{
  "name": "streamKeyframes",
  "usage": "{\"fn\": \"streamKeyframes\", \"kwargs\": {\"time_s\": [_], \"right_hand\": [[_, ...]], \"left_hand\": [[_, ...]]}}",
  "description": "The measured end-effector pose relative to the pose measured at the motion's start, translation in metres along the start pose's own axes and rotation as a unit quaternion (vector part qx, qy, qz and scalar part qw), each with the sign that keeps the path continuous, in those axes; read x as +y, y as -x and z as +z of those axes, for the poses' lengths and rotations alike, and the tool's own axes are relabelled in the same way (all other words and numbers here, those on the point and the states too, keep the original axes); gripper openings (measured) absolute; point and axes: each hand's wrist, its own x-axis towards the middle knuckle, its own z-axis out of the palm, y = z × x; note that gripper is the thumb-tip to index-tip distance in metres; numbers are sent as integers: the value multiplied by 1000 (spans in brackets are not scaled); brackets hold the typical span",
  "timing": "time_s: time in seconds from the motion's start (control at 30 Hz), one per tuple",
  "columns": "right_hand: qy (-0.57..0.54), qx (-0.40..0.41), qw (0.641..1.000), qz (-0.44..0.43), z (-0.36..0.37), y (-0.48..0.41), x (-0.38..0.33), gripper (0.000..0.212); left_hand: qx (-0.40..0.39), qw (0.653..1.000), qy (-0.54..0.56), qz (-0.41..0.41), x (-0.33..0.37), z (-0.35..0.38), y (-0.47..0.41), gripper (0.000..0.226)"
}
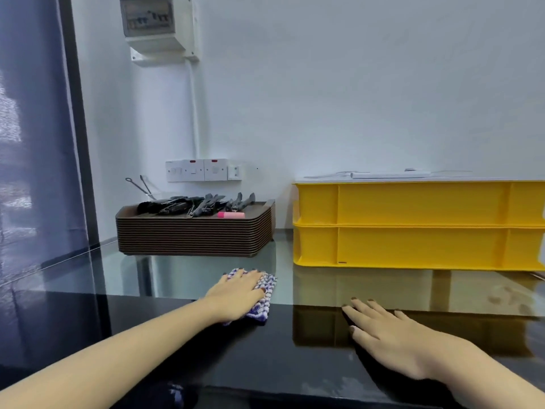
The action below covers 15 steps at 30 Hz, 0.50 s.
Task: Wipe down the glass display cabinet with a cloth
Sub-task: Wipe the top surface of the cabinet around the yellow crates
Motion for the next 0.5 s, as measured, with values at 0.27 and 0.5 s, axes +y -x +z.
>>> {"fn": "streamKeyframes", "kwargs": {"time_s": [0.27, 0.5], "right_hand": [[-12, 14, 1000, -20, -10, -34, 9, 52], [-51, 27, 998, -16, -5, -39, 14, 51]], "left_hand": [[-19, 999, 24, -30, 33, 10, -98, 51], [22, 999, -34, -23, 34, 14, -164, 39]]}}
